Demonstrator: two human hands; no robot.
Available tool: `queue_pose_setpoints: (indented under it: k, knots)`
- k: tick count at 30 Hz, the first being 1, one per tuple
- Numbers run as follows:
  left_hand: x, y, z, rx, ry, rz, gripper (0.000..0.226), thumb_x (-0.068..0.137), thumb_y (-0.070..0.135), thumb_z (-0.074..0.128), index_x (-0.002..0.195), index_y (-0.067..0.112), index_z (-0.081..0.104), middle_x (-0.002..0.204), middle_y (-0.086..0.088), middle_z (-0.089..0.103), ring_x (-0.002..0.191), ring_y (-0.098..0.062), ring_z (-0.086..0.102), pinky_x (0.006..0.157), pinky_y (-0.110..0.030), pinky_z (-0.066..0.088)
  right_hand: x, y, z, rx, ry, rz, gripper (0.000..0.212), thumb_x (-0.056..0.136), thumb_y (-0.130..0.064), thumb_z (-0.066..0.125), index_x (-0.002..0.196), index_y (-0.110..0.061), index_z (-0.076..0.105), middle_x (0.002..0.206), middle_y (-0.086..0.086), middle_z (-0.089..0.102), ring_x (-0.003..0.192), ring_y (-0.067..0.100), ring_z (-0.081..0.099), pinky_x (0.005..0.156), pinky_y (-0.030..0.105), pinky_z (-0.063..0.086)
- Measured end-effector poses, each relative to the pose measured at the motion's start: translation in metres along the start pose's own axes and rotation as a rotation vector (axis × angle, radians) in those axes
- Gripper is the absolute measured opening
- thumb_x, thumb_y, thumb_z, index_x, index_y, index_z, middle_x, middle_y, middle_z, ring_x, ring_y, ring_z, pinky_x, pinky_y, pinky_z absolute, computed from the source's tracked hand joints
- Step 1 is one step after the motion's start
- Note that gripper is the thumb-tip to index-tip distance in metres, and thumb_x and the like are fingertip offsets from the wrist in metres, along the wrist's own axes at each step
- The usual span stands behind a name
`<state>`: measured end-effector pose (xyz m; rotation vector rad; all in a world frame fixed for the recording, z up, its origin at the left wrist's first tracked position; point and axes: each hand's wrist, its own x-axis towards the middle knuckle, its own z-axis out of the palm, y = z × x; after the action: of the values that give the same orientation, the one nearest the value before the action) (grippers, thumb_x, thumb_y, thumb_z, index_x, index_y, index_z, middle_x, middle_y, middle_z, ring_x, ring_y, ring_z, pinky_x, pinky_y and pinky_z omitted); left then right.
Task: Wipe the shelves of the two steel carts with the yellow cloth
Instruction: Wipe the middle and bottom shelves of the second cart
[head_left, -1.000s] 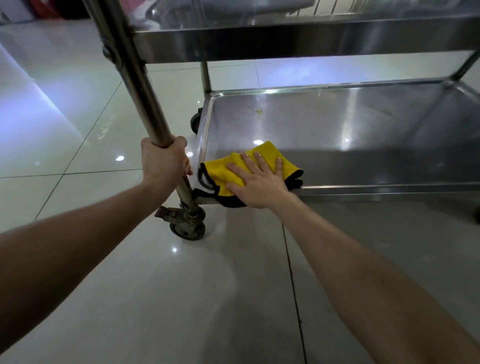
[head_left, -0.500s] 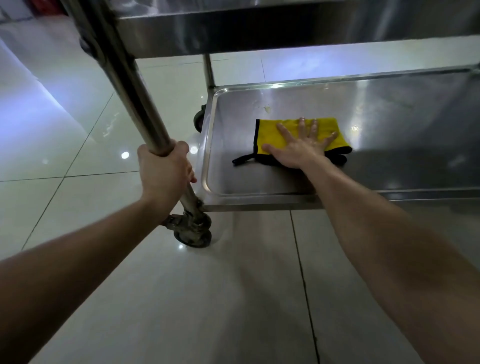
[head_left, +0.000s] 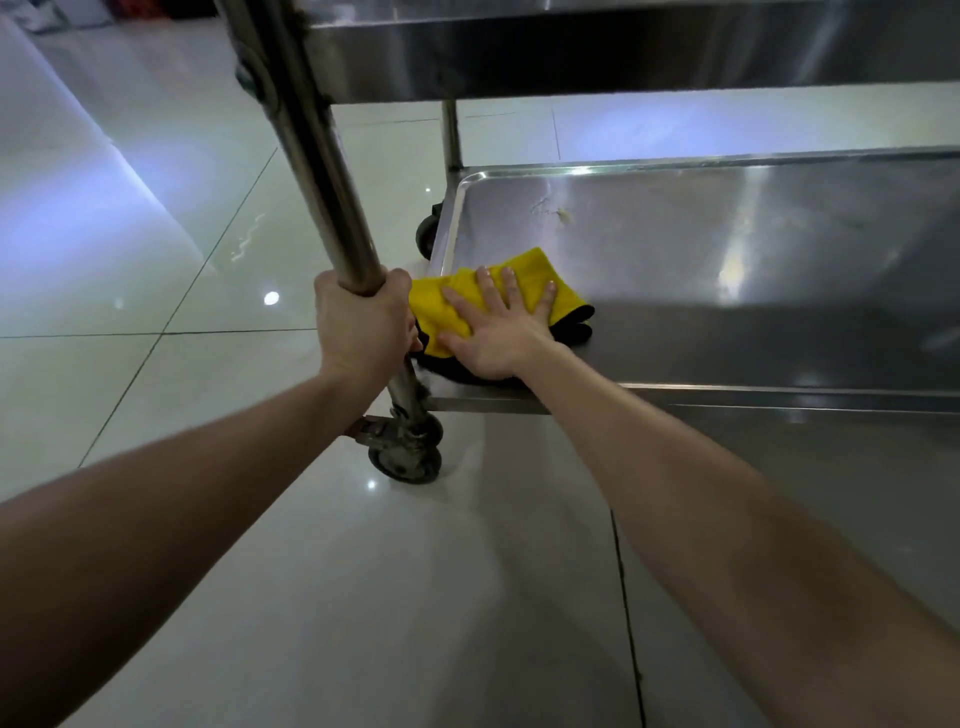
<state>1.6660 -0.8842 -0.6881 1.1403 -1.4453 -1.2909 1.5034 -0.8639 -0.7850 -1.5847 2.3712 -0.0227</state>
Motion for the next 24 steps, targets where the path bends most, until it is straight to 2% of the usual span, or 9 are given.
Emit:
queue_pose_setpoints:
  k: [5,11,13,15,18,19,21,23,24]
  knots:
    - [-0.006,0.011,-0.003,0.051,-0.050,0.001,0.008,0.095,-0.001,0.056,0.097,0.005,0.052,0.061,-0.015,0.038,0.041,-0.024,0.041,0.055,-0.041,0.050,-0.048,0.043,0.005,0.017,-0.026,-0.069,0.071,0.101,-0.080,0.022,0.164,-0.060,-0.005,0.178,-0.012,-0.020,0.164,0.024,-0.022,0.120,0.074,-0.020]
    - [-0.006,0.010,-0.010,0.186,-0.072,0.028,0.022,0.094,0.010,0.060,0.073,0.007,0.058,0.053,-0.009,0.053,0.047,-0.023,0.057,0.071,-0.050,0.068,-0.089,0.134,-0.005,-0.022,-0.099,-0.053,0.071,0.095,-0.087,0.016,0.158,-0.068,-0.011,0.174,-0.019,-0.027,0.162,0.021,-0.027,0.123,0.072,-0.017]
    - [-0.003,0.005,-0.010,0.264,-0.006,0.017,0.032,0.096,0.029,0.065,0.077,0.003,0.066,0.059,-0.008,0.064,0.054,-0.019,0.066,0.076,-0.048,0.067,-0.098,0.149,-0.007,-0.032,-0.103,-0.065,0.080,0.082,-0.098,0.009,0.154,-0.072,-0.013,0.173,-0.021,-0.028,0.162,0.020,-0.028,0.122,0.074,-0.017]
    - [-0.008,0.001,-0.014,0.374,0.081,-0.036,0.059,0.089,0.063,0.071,0.100,0.005,0.068,0.081,-0.006,0.072,0.070,-0.011,0.069,0.071,-0.034,0.057,-0.105,0.152,-0.005,-0.020,-0.081,-0.083,0.085,0.077,-0.102,0.006,0.154,-0.072,-0.012,0.175,-0.018,-0.026,0.162,0.021,-0.027,0.120,0.076,-0.018]
    - [-0.050,-0.018,-0.034,0.517,0.131,-0.189,0.092,0.068,0.085,0.078,0.117,0.010,0.058,0.097,0.000,0.060,0.082,-0.014,0.061,0.064,-0.031,0.044,-0.106,0.149,-0.004,-0.009,-0.041,-0.099,0.085,0.079,-0.101,0.011,0.156,-0.071,-0.007,0.177,-0.011,-0.023,0.163,0.026,-0.026,0.118,0.078,-0.019]
    - [-0.073,-0.028,-0.038,0.624,0.049,-0.210,0.090,0.065,0.084,0.080,0.112,0.010,0.060,0.093,0.002,0.059,0.078,-0.016,0.059,0.061,-0.033,0.042,-0.107,0.149,-0.005,-0.003,-0.036,-0.097,0.085,0.079,-0.103,0.014,0.156,-0.072,-0.006,0.177,-0.008,-0.023,0.162,0.028,-0.027,0.118,0.078,-0.019]
    - [-0.112,-0.045,-0.036,0.860,-0.235,-0.108,0.062,0.068,0.068,0.088,0.098,0.022,0.060,0.086,0.005,0.064,0.077,-0.016,0.063,0.060,-0.034,0.045,-0.109,0.151,-0.004,0.018,-0.013,-0.085,0.088,0.076,-0.106,0.016,0.155,-0.073,-0.003,0.178,-0.003,-0.023,0.162,0.032,-0.027,0.116,0.079,-0.021]
    - [-0.122,-0.045,-0.017,1.024,-0.466,0.186,0.050,0.075,0.051,0.091,0.108,0.031,0.058,0.101,0.010,0.065,0.090,-0.011,0.064,0.073,-0.033,0.053,-0.111,0.150,0.002,0.034,0.045,-0.083,0.087,0.076,-0.106,0.015,0.155,-0.074,-0.002,0.179,-0.002,-0.019,0.163,0.034,-0.023,0.117,0.078,-0.020]
    - [-0.115,-0.039,-0.001,1.083,-0.538,0.341,0.059,0.076,0.048,0.091,0.122,0.031,0.058,0.116,0.009,0.063,0.103,-0.012,0.062,0.086,-0.034,0.055,-0.112,0.149,0.005,0.035,0.087,-0.086,0.087,0.077,-0.105,0.014,0.156,-0.073,0.000,0.179,-0.002,-0.017,0.164,0.034,-0.021,0.118,0.078,-0.020]
